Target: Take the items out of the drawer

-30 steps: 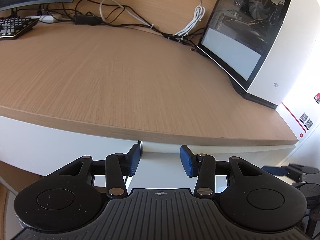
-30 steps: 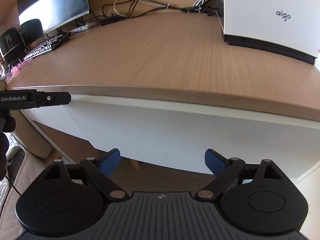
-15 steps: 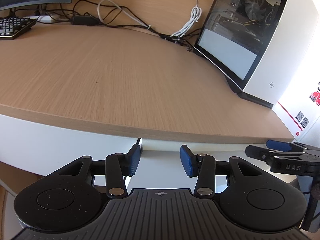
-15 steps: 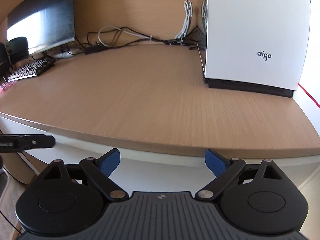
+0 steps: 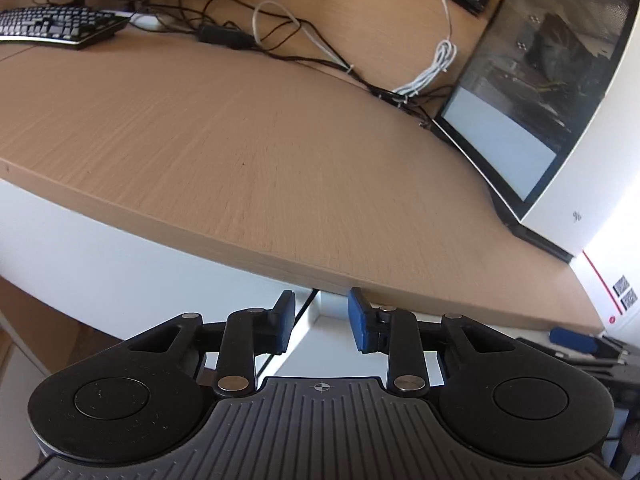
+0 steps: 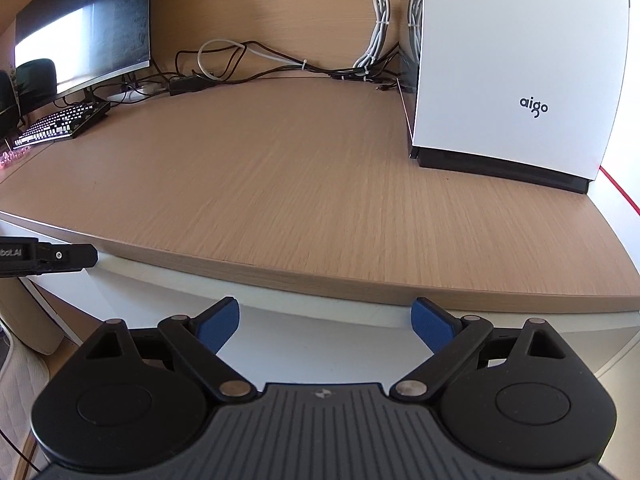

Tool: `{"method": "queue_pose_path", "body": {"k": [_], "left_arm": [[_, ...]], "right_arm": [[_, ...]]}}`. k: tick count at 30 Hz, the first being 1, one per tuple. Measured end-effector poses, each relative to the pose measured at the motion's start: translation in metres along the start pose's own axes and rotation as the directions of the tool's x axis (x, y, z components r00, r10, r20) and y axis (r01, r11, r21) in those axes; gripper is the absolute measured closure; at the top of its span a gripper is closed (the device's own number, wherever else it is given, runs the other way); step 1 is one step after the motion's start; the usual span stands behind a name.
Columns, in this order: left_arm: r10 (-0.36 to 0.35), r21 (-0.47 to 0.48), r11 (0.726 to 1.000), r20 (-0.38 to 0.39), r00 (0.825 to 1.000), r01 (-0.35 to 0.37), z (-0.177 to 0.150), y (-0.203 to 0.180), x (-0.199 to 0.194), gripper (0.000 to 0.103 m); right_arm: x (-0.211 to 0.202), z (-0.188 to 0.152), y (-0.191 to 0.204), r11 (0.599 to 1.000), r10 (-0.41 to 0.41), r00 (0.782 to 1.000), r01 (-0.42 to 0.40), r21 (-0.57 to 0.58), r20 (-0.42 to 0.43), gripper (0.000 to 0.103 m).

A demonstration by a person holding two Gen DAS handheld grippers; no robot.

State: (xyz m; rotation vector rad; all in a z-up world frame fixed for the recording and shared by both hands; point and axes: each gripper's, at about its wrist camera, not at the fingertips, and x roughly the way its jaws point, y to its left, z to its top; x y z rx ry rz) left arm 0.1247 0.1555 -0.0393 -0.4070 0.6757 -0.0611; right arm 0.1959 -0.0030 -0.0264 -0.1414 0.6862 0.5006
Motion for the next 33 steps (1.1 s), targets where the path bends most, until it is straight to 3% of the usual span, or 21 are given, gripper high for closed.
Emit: {"method": "queue_pose_path", "body": {"k": [7,11,23,27,33], "left_arm": [[-0.041,0.061,0.997,-0.03,0.999,0.043,0.001,-0.004,0.002,0.067],[-0.027,0.14,0.99,-0.043,0.999,0.033,-0.001,-0.015,0.002,0.06],[-0.031,0.152,0.988,-0.047,0.998,0.038,-0.006,-0.017,-0.005,0.06],[0.01,0.102,0.995,-0.035,0.999,-0.007,-0.007,-0.02,-0.007,0.062],[0.176,0.12,0.978,-0.022,0.984,-0.172,-0.003,-0.038,-0.006,0.06]], "right_arm": [[0.0,-0.002,0.0,1.0,-0.013,1.0,0.013,-0.011,0.009,0.009],[0.001,-0.002,0.001,1.0,-0.012,1.0,0.012,-0.025,-0.001,0.007],[-0.005,-0.005,0.001,0.999,0.009,1.0,-0.01,-0.038,-0.012,0.005],[-0.006,-0.002,-0.003,1.0,0.017,1.0,-0.017,-0.015,-0.011,0.008],[0.0,0.006,-0.025,0.991,-0.101,0.994,0.104,0.089,-0.034,0.008]]}}
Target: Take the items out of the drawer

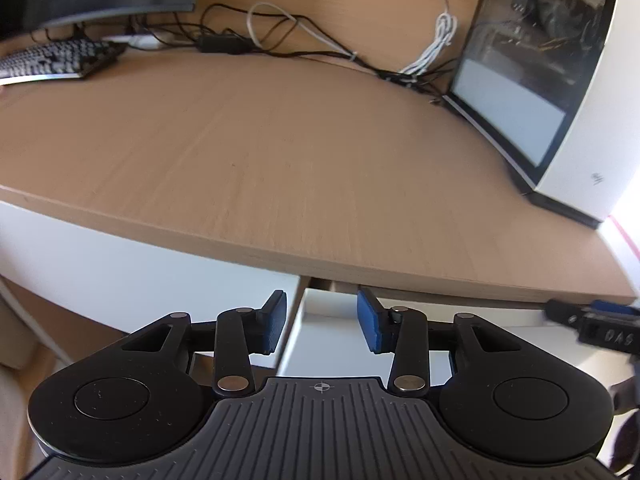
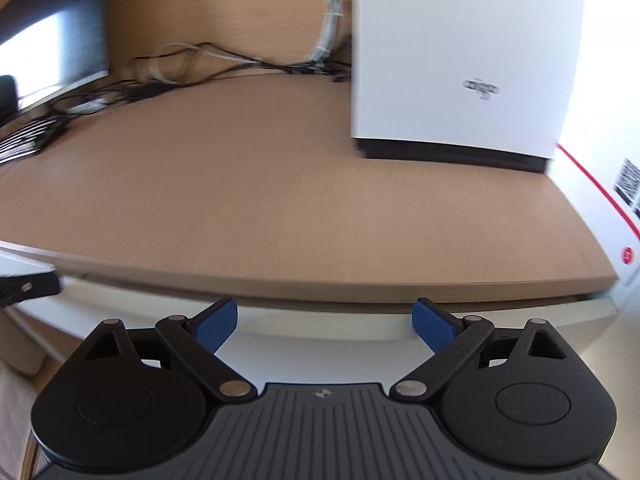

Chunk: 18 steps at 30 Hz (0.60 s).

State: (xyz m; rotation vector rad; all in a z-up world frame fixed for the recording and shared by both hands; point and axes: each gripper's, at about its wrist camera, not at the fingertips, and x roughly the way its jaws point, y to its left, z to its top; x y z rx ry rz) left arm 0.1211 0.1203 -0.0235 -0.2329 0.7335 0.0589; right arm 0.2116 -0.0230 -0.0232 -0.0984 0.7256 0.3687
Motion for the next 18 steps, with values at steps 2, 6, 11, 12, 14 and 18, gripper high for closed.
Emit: {"method": "queue_pose_path", "body": {"k": [2,6,11,12,14,18], "left_arm": [[0.033,-0.002,0.999,-0.007,0.999,-0.033,0.003,-0.002,0.0,0.06],[0.048,-0.02,0.999,-0.03,0.998,-0.049,0.01,-0.003,0.003,0.061],[-0.028,-0.073,0.997,-0.055,0.998,0.024,0.015,0.006,0.01,0.06],[-0.044,-0.081,0.996,-0.059,0.997,0.039,0.014,0.009,0.01,0.061],[-0.072,-0.103,0.993,-0.074,0.995,0.065,0.014,0.01,0.012,0.061],[-0.065,-0.062,0.996,-0.078,0.995,0.061,0.013,0.003,0.011,0.058]], "right_arm": [[0.004,0.004,-0.005,0.999,-0.028,1.0,0.028,0.023,-0.012,0.006],[0.007,0.005,-0.005,0.999,-0.039,0.999,0.039,0.01,-0.025,0.004],[0.01,0.009,-0.007,1.0,-0.024,0.998,0.024,0.004,-0.054,0.002],[0.01,0.009,-0.007,1.0,-0.019,0.998,0.019,0.0,-0.054,0.002],[0.01,0.008,-0.007,1.0,-0.014,0.998,0.014,-0.006,-0.055,0.002],[0.008,0.008,-0.008,1.0,-0.003,0.998,0.002,-0.018,-0.061,0.002]]}}
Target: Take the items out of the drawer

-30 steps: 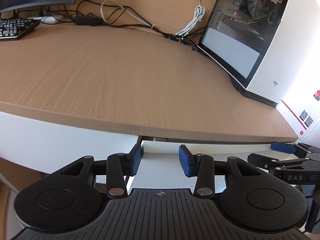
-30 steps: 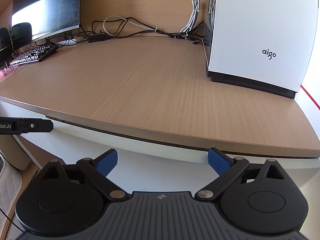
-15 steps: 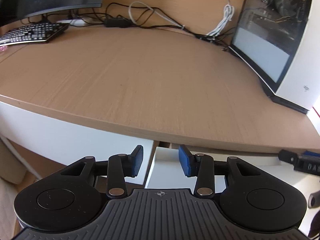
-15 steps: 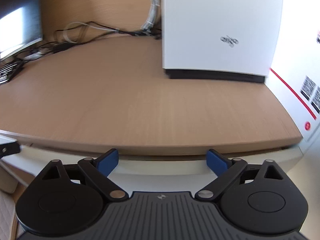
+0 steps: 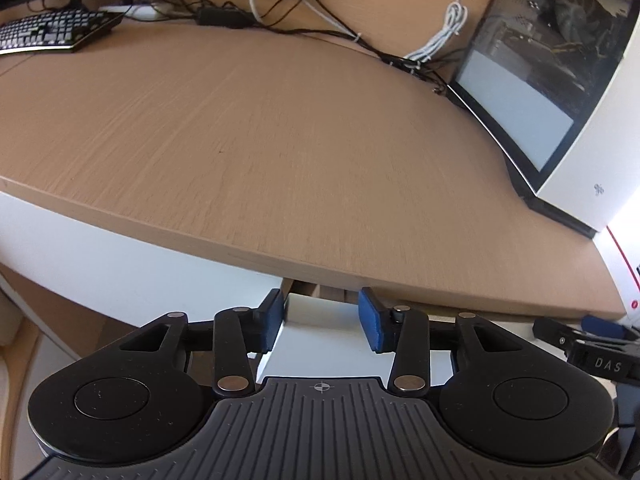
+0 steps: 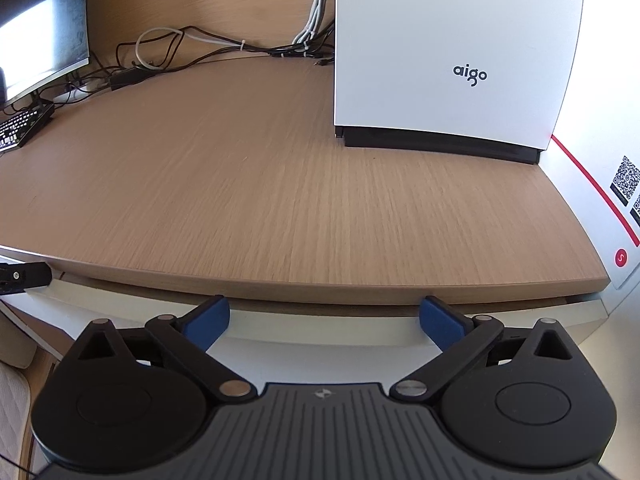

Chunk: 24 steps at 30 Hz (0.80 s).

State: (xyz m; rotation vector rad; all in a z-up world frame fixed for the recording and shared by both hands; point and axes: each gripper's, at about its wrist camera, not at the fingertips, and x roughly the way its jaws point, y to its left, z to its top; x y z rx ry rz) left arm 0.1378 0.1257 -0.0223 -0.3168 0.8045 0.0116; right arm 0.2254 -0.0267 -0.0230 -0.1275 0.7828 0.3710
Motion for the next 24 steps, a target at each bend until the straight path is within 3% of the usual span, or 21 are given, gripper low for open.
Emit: {"method": "queue_pose_path", "body": {"k": [9,14,16,19,24], "left_arm": [[-0.001,0.046,0.999,0.003,1.0,0.0,-0.013,-0.006,-0.011,0.055],[-0.003,-0.003,1.0,0.0,1.0,0.003,-0.018,-0.001,-0.017,0.057],[0.027,-0.026,0.999,0.012,1.0,-0.027,-0.019,-0.002,-0.022,0.061],[0.104,0.003,0.995,0.027,0.994,-0.104,-0.017,-0.017,-0.03,0.061],[0.097,0.134,0.986,0.001,0.995,-0.096,-0.012,-0.053,-0.031,0.061]], "right_arm": [[-0.005,-0.003,0.0,1.0,0.017,1.0,-0.018,-0.015,-0.014,0.001],[-0.009,-0.006,0.001,0.999,0.026,0.999,-0.026,-0.027,-0.021,0.0],[-0.009,-0.006,0.0,0.999,0.034,0.999,-0.035,-0.029,-0.021,0.0],[-0.007,-0.004,-0.004,1.0,0.013,1.0,-0.013,-0.005,0.001,0.004],[0.005,0.003,-0.009,0.999,-0.03,0.999,0.031,0.021,-0.033,0.002]]}}
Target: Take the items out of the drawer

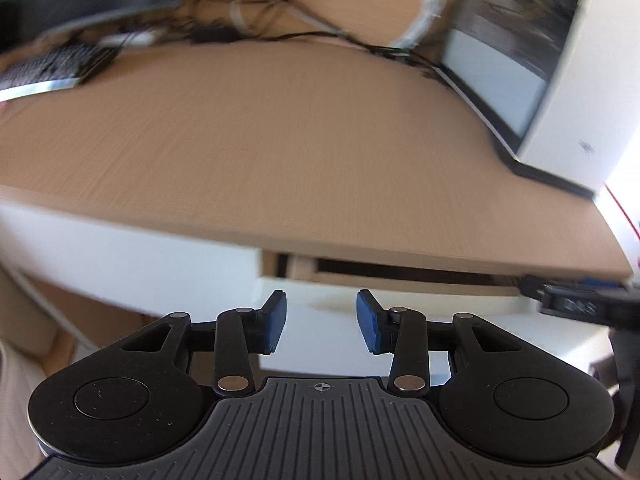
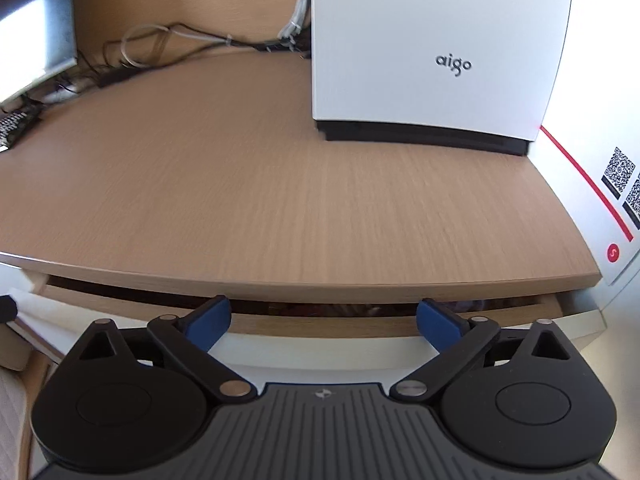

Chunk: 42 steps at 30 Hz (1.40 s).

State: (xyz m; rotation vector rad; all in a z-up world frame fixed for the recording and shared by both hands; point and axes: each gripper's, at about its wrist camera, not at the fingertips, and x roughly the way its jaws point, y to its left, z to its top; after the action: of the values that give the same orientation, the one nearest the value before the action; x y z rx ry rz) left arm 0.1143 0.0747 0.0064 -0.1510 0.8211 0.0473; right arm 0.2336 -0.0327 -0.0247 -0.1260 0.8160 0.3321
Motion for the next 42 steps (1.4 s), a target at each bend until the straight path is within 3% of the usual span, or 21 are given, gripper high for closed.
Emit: {"method": "queue_pose_path", "body": {"k": [5,12,17,24,28,32,34,38,40,42], "left_arm": [[-0.047,0.081,0.996,-0.028,0.998,0.049,0.009,-0.035,0.012,0.061],[-0.042,0.147,0.987,-0.139,0.989,0.063,0.01,-0.072,0.042,0.061],[-0.04,0.103,0.992,-0.251,0.967,0.067,0.002,-0.07,0.053,0.061],[-0.068,0.187,0.975,-0.255,0.964,0.118,-0.023,-0.064,0.031,0.061],[-0.08,0.233,0.96,-0.304,0.949,0.155,-0.032,-0.063,0.02,0.062],[-0.137,0.287,0.924,-0.37,0.919,0.253,-0.035,-0.06,0.014,0.066],[-0.162,0.336,0.894,-0.373,0.913,0.296,-0.033,-0.061,0.011,0.067],[-0.151,0.513,0.791,-0.365,0.919,0.333,-0.021,-0.076,0.018,0.067],[-0.136,0.568,0.739,-0.4,0.906,0.362,-0.015,-0.083,0.029,0.067],[-0.124,0.585,0.71,-0.444,0.887,0.392,-0.009,-0.088,0.046,0.067]], "right_arm": [[0.007,0.007,-0.006,1.0,0.02,0.996,-0.02,-0.002,-0.084,0.001],[-0.01,-0.008,-0.01,0.999,0.044,0.994,-0.043,0.007,-0.098,0.001],[-0.026,-0.023,-0.012,0.998,0.057,0.992,-0.056,0.01,-0.111,0.001],[-0.05,-0.043,-0.016,0.996,0.083,0.986,-0.081,0.023,-0.143,0.001],[-0.064,-0.054,-0.013,0.997,0.073,0.981,-0.068,0.033,-0.182,0.001],[-0.074,-0.063,-0.007,0.999,0.043,0.972,-0.037,0.028,-0.229,0.0],[-0.078,-0.068,-0.005,0.999,0.032,0.971,-0.027,0.022,-0.238,0.0],[-0.084,-0.075,-0.006,0.999,0.032,0.97,-0.029,0.017,-0.243,0.0],[-0.086,-0.076,-0.008,0.999,0.044,0.969,-0.04,0.02,-0.243,0.0],[-0.087,-0.077,-0.012,0.998,0.061,0.968,-0.057,0.023,-0.244,0.0]]}}
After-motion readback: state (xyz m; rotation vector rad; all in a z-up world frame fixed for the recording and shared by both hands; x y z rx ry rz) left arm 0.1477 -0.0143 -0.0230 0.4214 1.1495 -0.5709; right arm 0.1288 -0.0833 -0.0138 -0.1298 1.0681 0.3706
